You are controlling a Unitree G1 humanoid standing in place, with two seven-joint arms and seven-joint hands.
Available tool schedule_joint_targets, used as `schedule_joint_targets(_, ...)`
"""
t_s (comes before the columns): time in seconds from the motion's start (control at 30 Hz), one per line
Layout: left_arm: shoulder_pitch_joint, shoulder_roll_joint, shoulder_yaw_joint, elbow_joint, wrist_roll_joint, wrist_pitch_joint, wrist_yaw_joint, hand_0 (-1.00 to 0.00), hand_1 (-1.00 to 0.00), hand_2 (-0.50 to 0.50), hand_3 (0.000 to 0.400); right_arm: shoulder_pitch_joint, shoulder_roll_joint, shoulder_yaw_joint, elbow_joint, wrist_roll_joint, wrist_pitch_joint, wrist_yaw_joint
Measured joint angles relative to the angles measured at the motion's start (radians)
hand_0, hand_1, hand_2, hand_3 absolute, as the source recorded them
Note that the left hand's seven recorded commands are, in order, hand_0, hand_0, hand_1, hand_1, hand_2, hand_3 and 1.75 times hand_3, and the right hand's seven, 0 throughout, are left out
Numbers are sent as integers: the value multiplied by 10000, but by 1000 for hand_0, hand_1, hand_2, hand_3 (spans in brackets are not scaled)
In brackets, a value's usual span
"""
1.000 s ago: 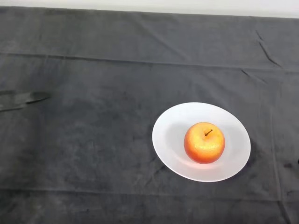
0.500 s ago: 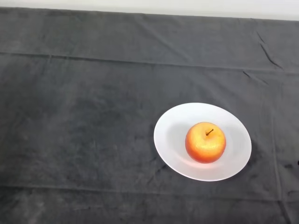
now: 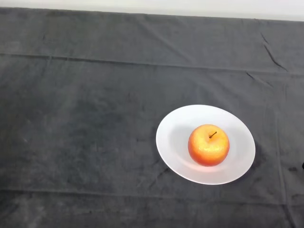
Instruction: Move the apple to the plate
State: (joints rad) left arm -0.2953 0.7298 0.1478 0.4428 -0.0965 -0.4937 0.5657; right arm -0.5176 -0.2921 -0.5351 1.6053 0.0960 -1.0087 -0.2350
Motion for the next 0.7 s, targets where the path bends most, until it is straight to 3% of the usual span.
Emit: schedule_joint_targets(0.7, 0, -61, 701, 0, 401, 104, -515, 0, 0, 0, 0, 0, 3, 4, 0, 1, 1, 0)
